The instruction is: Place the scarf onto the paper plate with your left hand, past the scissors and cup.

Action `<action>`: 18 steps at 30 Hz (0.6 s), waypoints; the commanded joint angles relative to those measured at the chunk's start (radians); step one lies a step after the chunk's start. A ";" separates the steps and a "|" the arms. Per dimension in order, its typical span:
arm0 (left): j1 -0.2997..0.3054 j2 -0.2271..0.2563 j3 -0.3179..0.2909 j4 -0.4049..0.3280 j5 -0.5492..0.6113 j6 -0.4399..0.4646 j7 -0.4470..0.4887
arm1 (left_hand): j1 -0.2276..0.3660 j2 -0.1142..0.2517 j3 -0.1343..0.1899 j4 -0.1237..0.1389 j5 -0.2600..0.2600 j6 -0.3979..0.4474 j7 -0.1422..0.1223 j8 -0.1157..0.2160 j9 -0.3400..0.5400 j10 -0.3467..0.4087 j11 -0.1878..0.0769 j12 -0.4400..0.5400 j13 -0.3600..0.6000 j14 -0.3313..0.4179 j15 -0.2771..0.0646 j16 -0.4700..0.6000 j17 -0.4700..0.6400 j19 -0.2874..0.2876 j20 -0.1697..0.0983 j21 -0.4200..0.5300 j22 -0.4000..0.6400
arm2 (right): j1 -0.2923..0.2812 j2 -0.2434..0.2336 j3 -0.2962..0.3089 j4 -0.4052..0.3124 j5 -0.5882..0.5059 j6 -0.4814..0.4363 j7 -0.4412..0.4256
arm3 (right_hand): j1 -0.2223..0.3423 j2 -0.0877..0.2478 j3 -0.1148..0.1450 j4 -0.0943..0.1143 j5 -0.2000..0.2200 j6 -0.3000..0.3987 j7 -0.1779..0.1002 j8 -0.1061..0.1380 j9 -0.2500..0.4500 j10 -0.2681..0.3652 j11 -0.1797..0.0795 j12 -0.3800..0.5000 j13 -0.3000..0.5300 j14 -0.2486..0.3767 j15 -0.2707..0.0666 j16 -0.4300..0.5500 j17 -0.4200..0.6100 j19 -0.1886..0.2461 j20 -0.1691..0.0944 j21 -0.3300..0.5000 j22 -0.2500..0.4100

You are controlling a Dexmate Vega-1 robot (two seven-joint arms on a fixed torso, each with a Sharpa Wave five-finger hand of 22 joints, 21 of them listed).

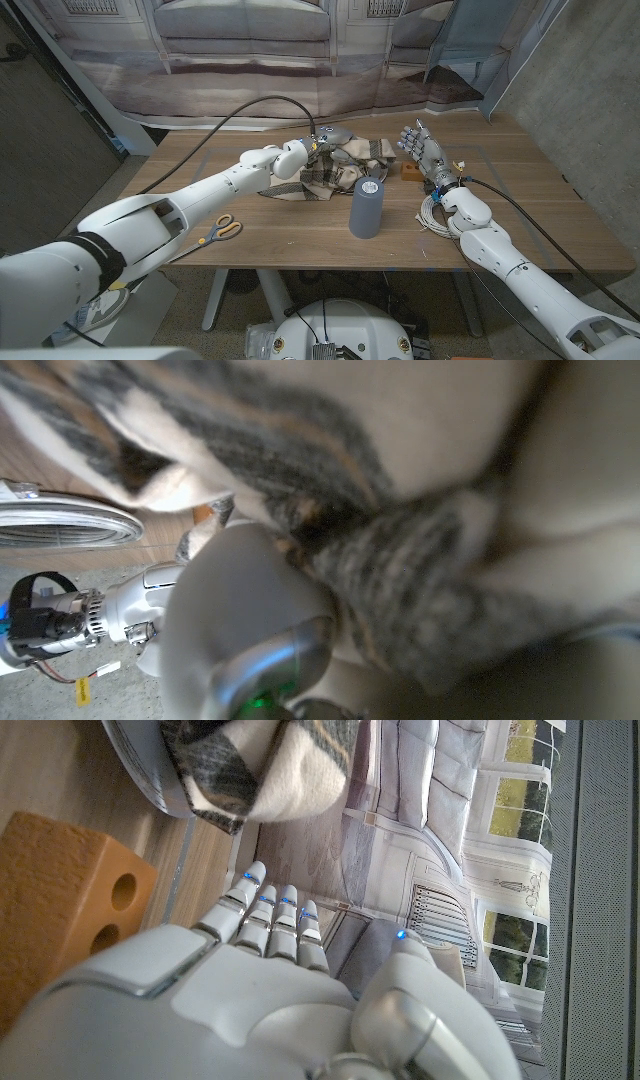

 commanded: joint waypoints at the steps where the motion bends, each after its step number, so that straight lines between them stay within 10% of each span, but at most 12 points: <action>1: -0.001 0.004 -0.004 -0.005 0.007 0.006 -0.026 | -0.024 -0.004 -0.004 0.014 0.010 -0.027 -0.005 -0.017 0.003 -0.016 0.002 0.003 -0.006 -0.013 -0.105 0.011 -0.008 -0.010 0.008 -0.010 0.002 | 0.000 -0.001 -0.001 -0.008 -0.001 -0.006 -0.005 | 0.004 0.009 -0.003 0.002 -0.003 0.006 -0.002 -0.001 0.002 0.007 -0.001 -0.005 0.002 0.011 0.000 0.000 0.003 0.005 -0.002 -0.002 0.002; 18: -0.002 0.012 -0.012 -0.023 0.008 0.015 -0.040 | -0.076 -0.023 -0.038 0.046 0.054 -0.201 -0.048 -0.134 0.010 -0.146 0.013 0.000 -0.061 -0.161 -0.059 0.001 -0.073 -0.080 0.059 -0.088 0.004 | -0.002 -0.003 0.000 -0.010 -0.001 -0.006 -0.005 | 0.004 0.011 -0.003 0.002 -0.003 0.007 -0.001 -0.001 0.002 0.007 -0.003 -0.005 0.002 0.011 0.001 0.000 0.003 0.006 -0.001 -0.003 0.002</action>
